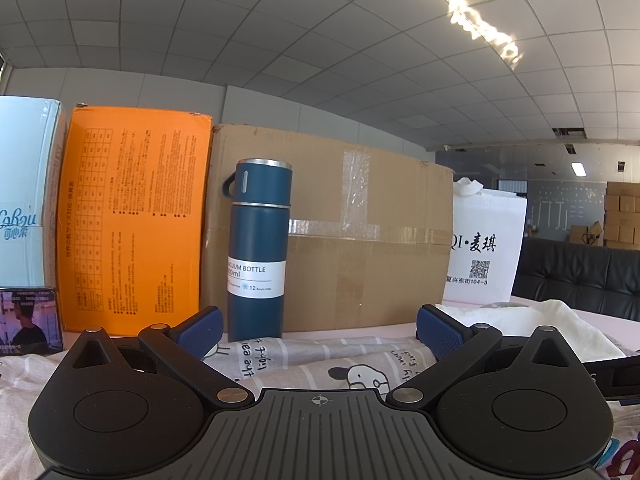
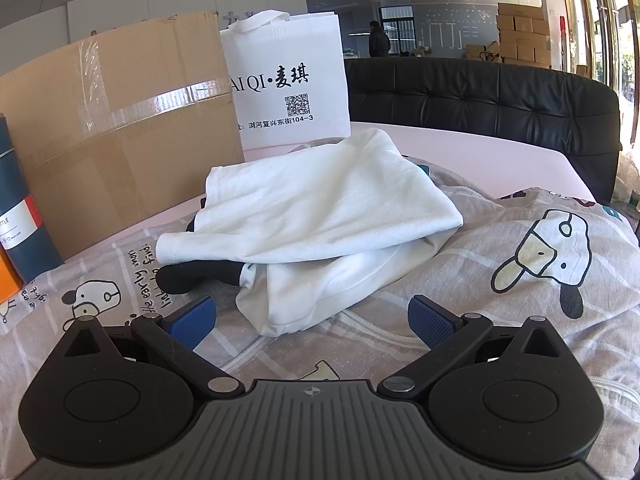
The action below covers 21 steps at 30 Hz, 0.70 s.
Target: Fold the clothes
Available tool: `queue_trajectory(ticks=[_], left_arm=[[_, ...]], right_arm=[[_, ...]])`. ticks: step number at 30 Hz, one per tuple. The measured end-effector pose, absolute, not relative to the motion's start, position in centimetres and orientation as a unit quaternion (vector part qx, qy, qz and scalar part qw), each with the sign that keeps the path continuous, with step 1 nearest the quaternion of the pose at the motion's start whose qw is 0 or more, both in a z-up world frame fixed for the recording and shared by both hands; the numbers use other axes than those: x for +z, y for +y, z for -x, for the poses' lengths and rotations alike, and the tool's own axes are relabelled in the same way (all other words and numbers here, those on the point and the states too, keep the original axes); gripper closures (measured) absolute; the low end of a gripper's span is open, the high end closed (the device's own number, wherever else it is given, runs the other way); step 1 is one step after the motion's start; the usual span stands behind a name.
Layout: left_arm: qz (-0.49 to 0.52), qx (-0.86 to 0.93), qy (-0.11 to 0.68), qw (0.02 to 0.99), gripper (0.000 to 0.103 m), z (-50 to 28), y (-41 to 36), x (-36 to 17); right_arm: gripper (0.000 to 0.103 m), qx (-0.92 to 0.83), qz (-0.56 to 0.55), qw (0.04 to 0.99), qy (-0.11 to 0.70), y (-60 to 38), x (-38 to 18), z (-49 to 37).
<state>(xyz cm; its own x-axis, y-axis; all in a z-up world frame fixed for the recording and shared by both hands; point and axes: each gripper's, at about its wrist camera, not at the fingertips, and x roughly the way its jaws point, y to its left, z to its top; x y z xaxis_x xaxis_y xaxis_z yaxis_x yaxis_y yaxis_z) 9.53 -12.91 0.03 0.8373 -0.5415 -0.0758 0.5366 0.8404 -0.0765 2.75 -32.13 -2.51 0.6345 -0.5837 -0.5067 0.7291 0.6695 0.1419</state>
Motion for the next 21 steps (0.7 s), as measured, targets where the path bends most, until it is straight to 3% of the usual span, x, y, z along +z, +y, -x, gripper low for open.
queue_trajectory(ticks=[21], left_arm=[[0.012,-0.286,0.05,0.957,0.0,-9.46,-13.44,-0.02]], right_arm=[[0.0,-0.362,-0.169,0.889,0.226,-32.07,-2.72,-3.08]])
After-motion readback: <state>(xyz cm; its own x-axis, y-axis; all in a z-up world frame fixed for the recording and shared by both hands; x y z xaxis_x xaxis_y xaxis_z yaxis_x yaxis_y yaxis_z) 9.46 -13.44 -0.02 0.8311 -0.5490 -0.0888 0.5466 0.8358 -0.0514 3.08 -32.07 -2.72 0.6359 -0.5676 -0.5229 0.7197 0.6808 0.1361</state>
